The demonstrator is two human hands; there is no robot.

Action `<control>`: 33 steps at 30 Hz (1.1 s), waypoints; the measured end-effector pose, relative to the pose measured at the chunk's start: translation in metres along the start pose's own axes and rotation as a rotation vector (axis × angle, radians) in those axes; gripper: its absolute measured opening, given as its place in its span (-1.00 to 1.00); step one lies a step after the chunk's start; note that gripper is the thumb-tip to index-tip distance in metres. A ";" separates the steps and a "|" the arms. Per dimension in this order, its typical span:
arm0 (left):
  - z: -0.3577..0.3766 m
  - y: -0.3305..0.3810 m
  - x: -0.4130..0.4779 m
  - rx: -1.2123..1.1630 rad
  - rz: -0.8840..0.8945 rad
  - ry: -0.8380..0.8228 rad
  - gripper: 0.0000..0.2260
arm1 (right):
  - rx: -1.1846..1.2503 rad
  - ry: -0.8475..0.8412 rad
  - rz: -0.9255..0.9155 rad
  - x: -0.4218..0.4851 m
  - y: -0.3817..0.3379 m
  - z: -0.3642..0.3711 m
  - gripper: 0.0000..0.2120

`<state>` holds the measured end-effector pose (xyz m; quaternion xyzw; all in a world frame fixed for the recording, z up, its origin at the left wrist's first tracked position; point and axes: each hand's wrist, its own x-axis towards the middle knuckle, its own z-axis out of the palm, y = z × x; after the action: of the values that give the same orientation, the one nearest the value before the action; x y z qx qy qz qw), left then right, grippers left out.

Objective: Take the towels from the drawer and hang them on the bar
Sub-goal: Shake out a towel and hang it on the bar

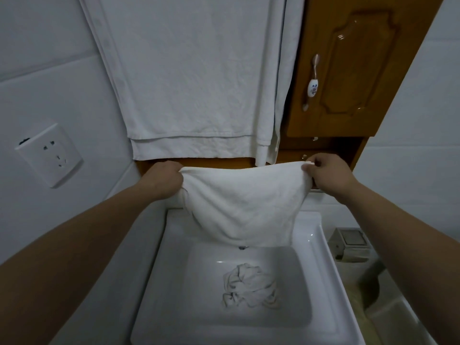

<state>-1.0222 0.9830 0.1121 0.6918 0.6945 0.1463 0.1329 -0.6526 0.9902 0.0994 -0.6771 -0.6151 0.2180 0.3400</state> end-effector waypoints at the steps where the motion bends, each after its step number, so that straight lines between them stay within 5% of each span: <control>1: 0.000 0.001 0.000 -0.027 -0.029 -0.020 -0.83 | 0.019 0.023 0.022 0.001 -0.001 0.002 -0.85; 8: 0.002 0.037 0.003 -0.298 -0.089 -0.090 -0.78 | 0.115 0.053 0.064 0.000 -0.024 0.014 -0.90; 18: 0.013 0.087 0.001 -0.862 -0.252 -0.296 -0.80 | 0.254 -0.088 -0.148 -0.019 -0.085 0.032 -0.92; 25: 0.013 0.101 -0.002 -0.917 -0.242 -0.386 -0.79 | 0.224 -0.211 -0.242 -0.028 -0.093 0.043 -0.87; 33: 0.022 0.106 -0.007 -0.608 -0.076 -0.325 -0.71 | -0.082 -0.208 -0.244 -0.025 -0.088 0.053 -0.86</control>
<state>-0.9163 0.9763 0.1327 0.6085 0.6142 0.2294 0.4470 -0.7548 0.9770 0.1246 -0.5843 -0.7331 0.2187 0.2707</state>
